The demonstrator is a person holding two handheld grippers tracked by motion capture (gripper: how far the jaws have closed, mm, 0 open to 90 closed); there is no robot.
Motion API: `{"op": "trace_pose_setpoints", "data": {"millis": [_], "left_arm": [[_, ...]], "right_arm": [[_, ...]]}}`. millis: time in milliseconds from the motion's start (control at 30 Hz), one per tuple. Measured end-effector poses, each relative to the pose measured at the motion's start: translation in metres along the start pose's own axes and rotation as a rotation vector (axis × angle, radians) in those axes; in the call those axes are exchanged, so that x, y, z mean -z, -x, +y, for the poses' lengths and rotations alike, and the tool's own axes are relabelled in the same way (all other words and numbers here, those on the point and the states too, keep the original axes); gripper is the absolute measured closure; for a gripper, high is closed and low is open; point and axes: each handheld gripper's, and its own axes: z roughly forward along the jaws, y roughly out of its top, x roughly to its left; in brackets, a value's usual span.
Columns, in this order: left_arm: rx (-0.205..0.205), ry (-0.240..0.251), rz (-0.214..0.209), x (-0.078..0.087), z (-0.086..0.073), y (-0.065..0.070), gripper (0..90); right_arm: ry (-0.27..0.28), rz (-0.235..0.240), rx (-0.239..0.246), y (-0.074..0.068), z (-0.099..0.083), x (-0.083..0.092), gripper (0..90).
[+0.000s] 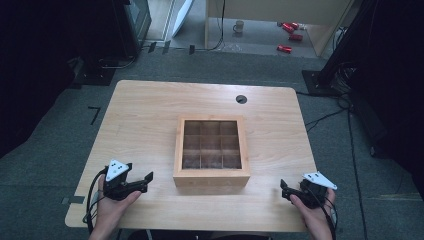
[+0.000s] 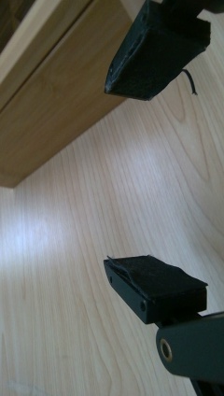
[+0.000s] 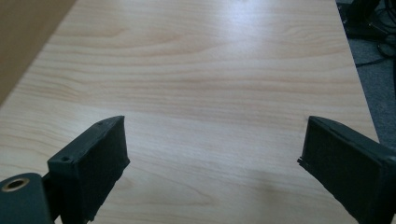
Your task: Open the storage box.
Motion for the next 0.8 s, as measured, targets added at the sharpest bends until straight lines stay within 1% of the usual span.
{"op": "trace_pose_setpoints", "data": {"millis": [33,67,100,133,167,200,233,267,333,367,400,467,500,533,567,633,667,700,767,800], "left_arm": [[-0.008,0.004,-0.014,-0.001,0.001,0.005,14.6],[-0.008,0.004,-0.014,-0.001,0.001,0.005,14.7],[-0.02,0.012,-0.027,-0.001,0.002,0.011,15.0],[-0.02,0.012,-0.027,-0.001,0.002,0.011,15.6],[-0.031,0.013,-0.034,-0.002,0.002,0.014,15.6],[-0.039,0.016,-0.042,-0.002,0.003,0.017,15.7],[-0.05,0.021,-0.068,-0.003,0.004,0.023,16.1],[-0.05,0.021,-0.068,-0.003,0.004,0.023,16.2],[-0.069,0.019,-0.091,-0.005,0.005,0.03,16.5],[-0.078,0.019,-0.105,-0.005,0.006,0.033,16.5],[-0.087,0.02,-0.116,-0.006,0.006,0.036,18.7],[-0.105,0.021,-0.141,-0.007,0.006,0.041,20.2],[-0.11,0.019,-0.15,-0.007,0.005,0.044,20.2],[-0.114,0.016,-0.157,-0.008,0.005,0.046,20.8],[-0.115,0.012,-0.167,-0.009,0.005,0.047,24.2],[-0.121,0.002,-0.18,-0.011,0.005,0.05,25.0],[-0.119,-0.003,-0.185,-0.012,0.005,0.051,27.8],[-0.128,-0.011,-0.192,-0.014,0.004,0.054,29.5],[-0.13,-0.015,-0.196,-0.015,0.004,0.056,31.1],[-0.133,-0.018,-0.202,-0.016,0.004,0.057,33.3]], "right_arm": [[0.01,0.008,-0.014,-0.003,0.003,0.002,7.0],[0.01,0.008,-0.014,-0.003,0.003,0.002,7.0],[0.023,0.013,-0.028,-0.006,0.007,0.004,7.1],[0.023,0.013,-0.028,-0.006,0.007,0.004,7.1],[0.028,0.015,-0.034,-0.007,0.009,0.005,7.2],[0.031,0.019,-0.032,-0.009,0.011,0.006,7.2],[0.037,0.021,-0.028,-0.013,0.015,0.007,7.2],[0.04,0.024,-0.026,-0.016,0.017,0.007,7.3],[0.043,0.039,-0.021,-0.021,0.02,0.008,7.3],[0.043,0.039,-0.021,-0.021,0.02,0.008,7.3],[0.044,0.05,-0.006,-0.028,0.022,0.009,7.3],[0.051,0.061,0.008,-0.035,0.025,0.01,7.3],[0.051,0.061,0.008,-0.035,0.025,0.01,7.3],[0.056,0.066,0.01,-0.038,0.026,0.011,7.3],[0.067,0.078,0.016,-0.044,0.029,0.013,7.3],[0.074,0.082,0.016,-0.046,0.03,0.014,7.3],[0.087,0.089,0.02,-0.051,0.033,0.017,7.4],[0.093,0.092,0.02,-0.053,0.034,0.017,7.4],[0.097,0.097,0.022,-0.055,0.035,0.018,7.4],[0.1,0.103,0.024,-0.057,0.037,0.019,7.5]]}}
